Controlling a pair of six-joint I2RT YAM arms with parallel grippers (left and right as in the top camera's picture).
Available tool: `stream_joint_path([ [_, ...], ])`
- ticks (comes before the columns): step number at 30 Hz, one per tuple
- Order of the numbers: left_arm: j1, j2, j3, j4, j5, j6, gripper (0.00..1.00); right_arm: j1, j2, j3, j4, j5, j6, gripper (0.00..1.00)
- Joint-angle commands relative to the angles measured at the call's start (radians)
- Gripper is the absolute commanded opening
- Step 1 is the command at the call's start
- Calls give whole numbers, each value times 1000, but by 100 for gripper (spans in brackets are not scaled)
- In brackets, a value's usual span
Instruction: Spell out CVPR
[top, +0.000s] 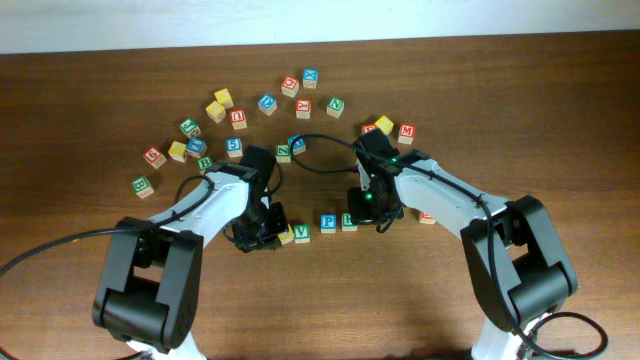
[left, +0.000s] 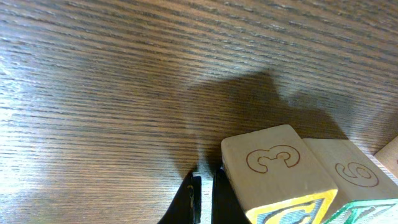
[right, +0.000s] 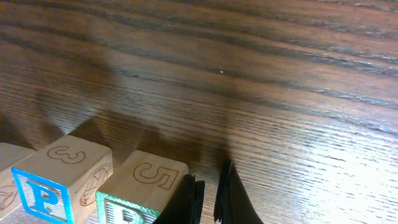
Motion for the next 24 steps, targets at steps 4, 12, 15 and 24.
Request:
stream_joint_path([
  [4,-8,32,-29,37,8,55,2,14,27,-7,29,-55,-14,4],
  [12,-12,32,-29,37,7,61,2,14,27,-7,-5,-104,-5,4],
  [15,-46,32,-29,37,7,61,3,14,27,-7,-22,-136,-2,4],
  [24,-88,32,-29,72,-34,61,5,14,27,-7,-17,-139,2,4],
])
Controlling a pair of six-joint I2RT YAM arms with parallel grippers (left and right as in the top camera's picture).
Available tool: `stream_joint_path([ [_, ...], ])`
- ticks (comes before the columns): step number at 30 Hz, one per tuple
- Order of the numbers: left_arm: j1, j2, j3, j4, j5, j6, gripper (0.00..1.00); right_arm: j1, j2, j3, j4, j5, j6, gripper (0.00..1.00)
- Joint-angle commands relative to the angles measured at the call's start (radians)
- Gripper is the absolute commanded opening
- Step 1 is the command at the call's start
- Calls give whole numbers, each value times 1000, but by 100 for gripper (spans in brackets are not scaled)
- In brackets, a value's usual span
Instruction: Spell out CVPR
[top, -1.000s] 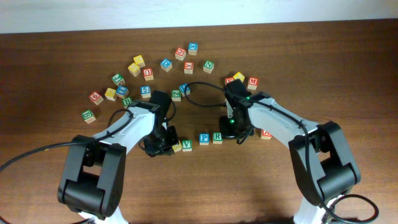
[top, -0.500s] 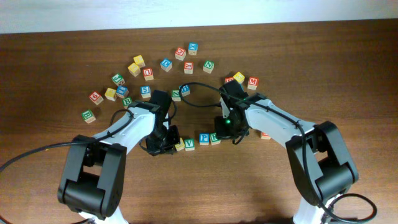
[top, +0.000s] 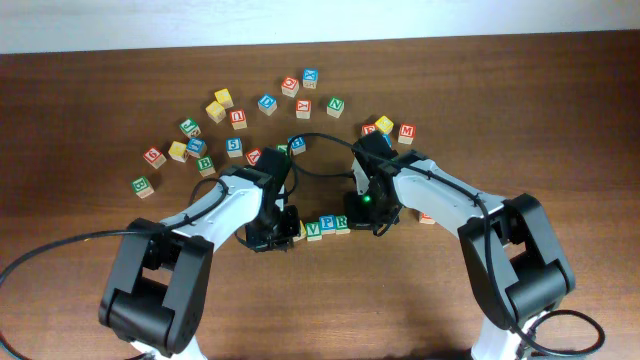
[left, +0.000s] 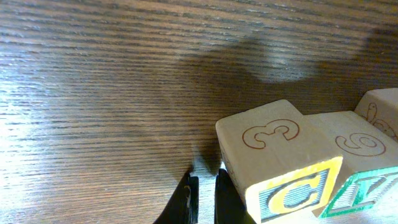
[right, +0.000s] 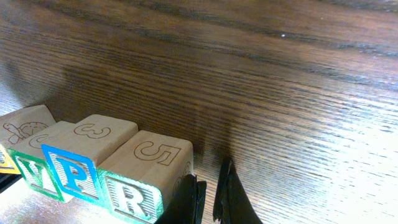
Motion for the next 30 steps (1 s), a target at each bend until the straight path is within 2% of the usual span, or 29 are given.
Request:
stream_joint_path([
  [1,-13,33,-28,25,-87,17,4,11,16,-6,3,-13,-2,4],
  [3,-10,32,-25,18,-149,48,0,11,16,-6,-1,-13,-1,4],
  [6,-6,32,-11,9,-124,66,1,12,16,-6,-6,-15,23,4],
  [8,-6,32,-5,11,-107,130,0,11,16,-6,-5,-14,40,4],
  [14,10,32,-2,42,-167,129,0,11,16,-6,-16,-14,40,4],
  [20,16,32,141,-171,-256,128,0,11,16,-6,-16,-7,40,5],
  [24,-7,17,178,-277,-156,128,0,5,16,-6,-10,50,93,5],
  [27,-53,-27,178,-295,-72,128,0,-40,16,-6,-4,43,92,5],
  [30,-135,-74,178,-300,-9,75,0,-132,16,-6,-7,-64,49,5],
])
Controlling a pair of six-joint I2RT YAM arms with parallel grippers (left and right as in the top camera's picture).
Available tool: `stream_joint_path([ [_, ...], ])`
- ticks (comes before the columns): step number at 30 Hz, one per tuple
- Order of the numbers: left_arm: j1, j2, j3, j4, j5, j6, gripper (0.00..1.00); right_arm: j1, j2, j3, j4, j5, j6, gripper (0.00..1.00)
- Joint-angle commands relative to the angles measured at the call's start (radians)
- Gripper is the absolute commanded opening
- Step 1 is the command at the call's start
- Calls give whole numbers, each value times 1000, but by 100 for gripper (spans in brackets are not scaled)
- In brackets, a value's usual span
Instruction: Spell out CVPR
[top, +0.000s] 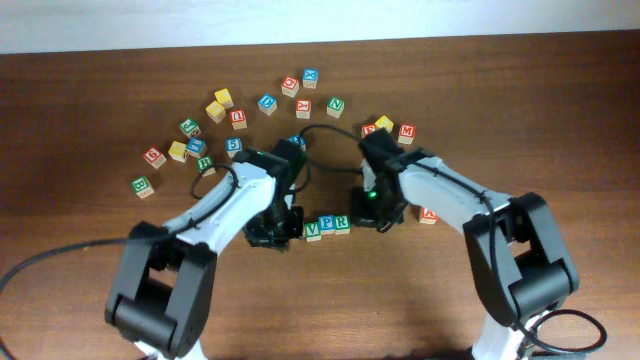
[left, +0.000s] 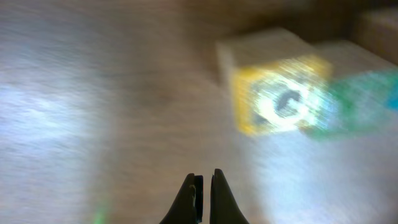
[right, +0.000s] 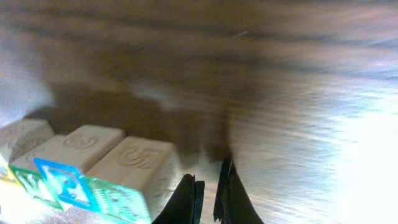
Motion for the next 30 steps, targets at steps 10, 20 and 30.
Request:
stream_joint_path([
  [10,-285,-62,-105,211,-130,-492,0,-191,16,-6,-36,-154,-128,5],
  [20,-284,34,-109,292,-245,-527,0,-191,16,-6,-38,-152,-128,5],
  [30,-275,51,-108,307,-339,-525,0,-191,16,-6,-39,-142,-128,5],
])
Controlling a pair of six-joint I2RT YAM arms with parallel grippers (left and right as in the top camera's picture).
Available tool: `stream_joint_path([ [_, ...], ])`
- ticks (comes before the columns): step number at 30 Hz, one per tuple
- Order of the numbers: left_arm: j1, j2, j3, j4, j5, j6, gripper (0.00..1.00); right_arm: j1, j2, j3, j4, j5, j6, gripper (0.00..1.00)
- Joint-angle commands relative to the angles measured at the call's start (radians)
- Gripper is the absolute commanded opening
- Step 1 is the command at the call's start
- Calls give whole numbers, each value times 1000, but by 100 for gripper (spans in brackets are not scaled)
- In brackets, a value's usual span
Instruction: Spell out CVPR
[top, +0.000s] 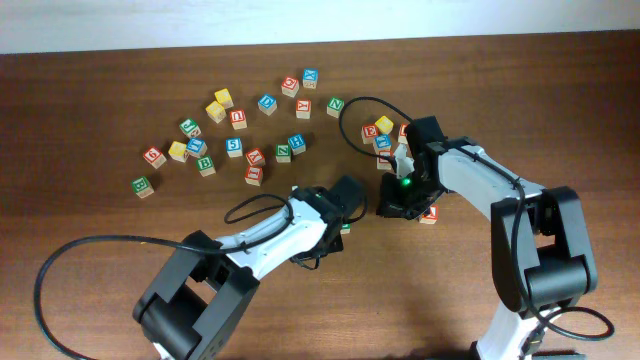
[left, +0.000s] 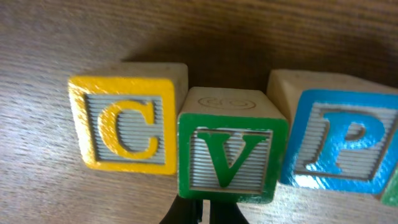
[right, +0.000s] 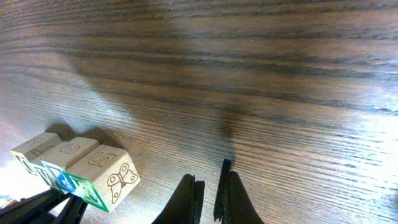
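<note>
Seen from the left wrist, a yellow C block (left: 118, 127), a green V block (left: 231, 155) and a blue P block (left: 339, 146) stand side by side. V sits slightly nearer than its neighbours. My left gripper (left: 202, 210) is shut, its tips right at V's near edge. From overhead the left arm (top: 300, 215) covers the row. In the right wrist view the row's end block (right: 102, 177), green-edged with a butterfly on its side, lies at lower left. My right gripper (right: 211, 186) is shut on nothing, well to the right of it.
Several loose letter blocks (top: 235, 118) are scattered across the back of the table. A small cluster (top: 385, 128) lies behind the right gripper. A red block (top: 430, 213) sits just right of the right gripper. Cables loop over the table near both arms.
My left gripper was at the left end of the row beside C; now it is at V's near side, the arm lying over the row. My right gripper has moved away to the right.
First C and V stood apart from P and R, with a shut gripper at each outer end. Then the blocks stood together as one row, C V P R. The grippers stayed at the ends, and now both have left them.
</note>
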Motion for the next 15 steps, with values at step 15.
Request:
stream_joint_path([
  [15,14,-19,63,-130,34,56,0,2,8,-6,-3,6,-14,5],
])
